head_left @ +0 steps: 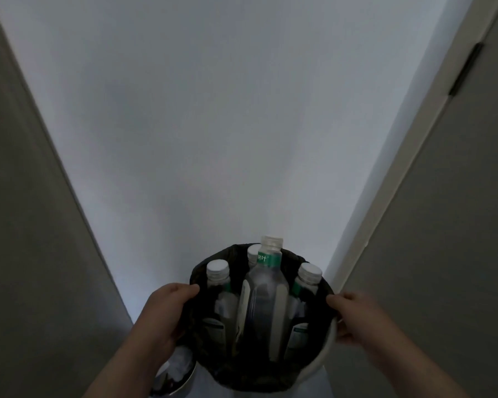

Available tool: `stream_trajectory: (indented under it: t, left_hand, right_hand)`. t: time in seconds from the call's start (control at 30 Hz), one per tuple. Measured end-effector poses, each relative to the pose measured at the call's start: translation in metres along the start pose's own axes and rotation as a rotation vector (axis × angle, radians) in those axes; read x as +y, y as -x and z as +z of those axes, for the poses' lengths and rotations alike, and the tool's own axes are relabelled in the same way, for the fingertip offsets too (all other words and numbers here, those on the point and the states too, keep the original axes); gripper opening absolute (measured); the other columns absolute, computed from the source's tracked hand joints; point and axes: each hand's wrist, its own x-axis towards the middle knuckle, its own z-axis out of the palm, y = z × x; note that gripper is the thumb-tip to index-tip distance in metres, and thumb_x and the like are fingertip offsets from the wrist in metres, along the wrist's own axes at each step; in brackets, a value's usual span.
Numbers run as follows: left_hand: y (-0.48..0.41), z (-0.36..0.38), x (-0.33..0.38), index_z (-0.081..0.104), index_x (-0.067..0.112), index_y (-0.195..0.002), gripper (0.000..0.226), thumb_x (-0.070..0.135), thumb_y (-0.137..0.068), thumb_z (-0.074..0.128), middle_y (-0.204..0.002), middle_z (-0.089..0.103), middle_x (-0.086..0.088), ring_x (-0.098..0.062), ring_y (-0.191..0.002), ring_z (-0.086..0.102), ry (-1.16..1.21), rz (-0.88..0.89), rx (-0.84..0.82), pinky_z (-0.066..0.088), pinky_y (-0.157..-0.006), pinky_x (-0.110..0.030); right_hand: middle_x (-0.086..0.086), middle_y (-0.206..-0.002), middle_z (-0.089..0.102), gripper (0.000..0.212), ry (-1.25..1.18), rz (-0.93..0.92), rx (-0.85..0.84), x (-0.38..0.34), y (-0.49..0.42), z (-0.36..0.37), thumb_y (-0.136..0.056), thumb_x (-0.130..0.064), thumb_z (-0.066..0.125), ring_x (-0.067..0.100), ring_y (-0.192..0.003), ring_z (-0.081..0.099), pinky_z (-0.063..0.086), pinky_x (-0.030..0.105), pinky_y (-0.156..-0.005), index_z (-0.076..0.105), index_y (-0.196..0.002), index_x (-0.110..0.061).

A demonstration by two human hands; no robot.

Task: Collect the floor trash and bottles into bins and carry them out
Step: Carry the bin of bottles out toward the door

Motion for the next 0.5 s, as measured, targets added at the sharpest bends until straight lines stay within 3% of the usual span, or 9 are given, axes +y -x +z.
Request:
stream_trajectory:
  t: [0.13,0.3,0.43,0.5]
  left_hand:
    - [-0.047,0.016,0.014,0.066,0.001,-0.086,0.01,0.009,-0.088,0.06,-0.086,0.07,-0.02,-0.034,-0.082,0.065,-0.03,0.009,0.002,0.053,-0.078,-0.042]
    - [-0.087,0.037,0.017,0.066,0.004,-0.082,0.01,0.011,-0.087,0.061,-0.084,0.069,-0.019,-0.033,-0.08,0.064,-0.057,-0.004,0.034,0.051,-0.077,-0.044]
    - [-0.112,0.05,0.011,0.066,0.004,-0.083,0.011,0.012,-0.088,0.06,-0.087,0.069,-0.018,-0.031,-0.079,0.063,-0.091,-0.026,0.084,0.051,-0.07,-0.037]
    - [-0.124,0.057,0.006,0.067,0.003,-0.087,0.012,0.013,-0.088,0.061,-0.088,0.069,-0.018,-0.031,-0.081,0.064,-0.105,-0.034,0.114,0.053,-0.073,-0.04]
  right_hand:
    - [0.016,-0.066,0.061,0.019,0.026,0.0,0.021,-0.015,-0.046,0.006,-0.089,-0.011,0.053,0.023,-0.047,0.057,0.05,0.025,-0.048,0.063,-0.085,0.005]
    - [0.015,-0.064,0.059,0.017,0.046,0.008,0.012,-0.029,-0.098,0.008,-0.09,-0.01,0.053,0.022,-0.045,0.056,0.046,0.023,-0.044,0.061,-0.076,-0.002]
    - [0.017,-0.068,0.06,0.018,0.067,0.023,-0.044,-0.03,-0.138,0.011,-0.089,-0.008,0.053,0.024,-0.05,0.058,0.045,0.019,-0.04,0.062,-0.085,0.007]
    - [0.018,-0.069,0.061,0.018,0.09,0.032,-0.085,-0.028,-0.16,0.014,-0.089,-0.008,0.053,0.026,-0.051,0.059,0.046,0.019,-0.04,0.062,-0.086,0.008]
